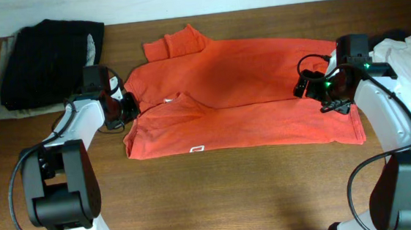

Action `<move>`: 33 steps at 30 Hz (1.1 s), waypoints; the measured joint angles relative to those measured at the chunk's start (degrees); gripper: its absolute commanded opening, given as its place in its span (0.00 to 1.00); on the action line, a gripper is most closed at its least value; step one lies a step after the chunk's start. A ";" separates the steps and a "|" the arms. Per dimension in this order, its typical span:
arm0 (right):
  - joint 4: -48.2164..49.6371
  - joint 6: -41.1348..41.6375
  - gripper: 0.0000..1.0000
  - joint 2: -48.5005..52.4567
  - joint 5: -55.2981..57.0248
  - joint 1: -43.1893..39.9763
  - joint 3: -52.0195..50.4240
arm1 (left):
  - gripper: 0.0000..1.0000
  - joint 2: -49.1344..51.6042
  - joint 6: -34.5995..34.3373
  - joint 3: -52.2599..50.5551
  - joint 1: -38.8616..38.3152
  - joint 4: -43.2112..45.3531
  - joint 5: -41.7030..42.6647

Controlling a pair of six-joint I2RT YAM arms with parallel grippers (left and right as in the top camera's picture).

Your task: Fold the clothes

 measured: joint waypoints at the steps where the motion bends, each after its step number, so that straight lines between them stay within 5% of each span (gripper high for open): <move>1: 0.00 -0.04 0.99 0.00 0.00 0.00 0.00 | 0.01 0.00 -0.17 0.07 0.00 0.74 0.46; 21: -0.02 -0.02 0.98 0.00 0.00 0.00 0.00 | 0.03 0.02 -6.58 0.17 -5.75 15.30 -0.50; 25: -0.02 0.00 0.99 0.00 0.00 0.00 0.00 | 0.55 0.02 -6.60 0.17 -6.21 15.17 -3.34; 33: -0.33 0.00 0.99 0.00 0.00 0.00 0.00 | 0.64 0.02 -7.15 0.22 -6.21 13.94 -11.82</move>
